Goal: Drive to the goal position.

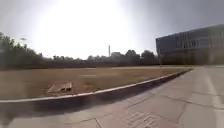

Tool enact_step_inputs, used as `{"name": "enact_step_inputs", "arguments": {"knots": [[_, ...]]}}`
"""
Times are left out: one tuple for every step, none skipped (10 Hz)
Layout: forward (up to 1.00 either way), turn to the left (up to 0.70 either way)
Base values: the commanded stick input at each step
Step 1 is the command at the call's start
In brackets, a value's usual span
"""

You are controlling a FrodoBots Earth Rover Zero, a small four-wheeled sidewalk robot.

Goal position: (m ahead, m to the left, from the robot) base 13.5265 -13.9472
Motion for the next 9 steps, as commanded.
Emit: {"name": "enact_step_inputs", "arguments": {"knots": [[0.70, -0.35], [0.70, -0.35], [0.70, -0.35], [0.70, -0.35], [0.70, -0.35], [0.70, -0.34], [0.70, -0.34], [0.70, -0.33], [0.70, -0.32]]}}
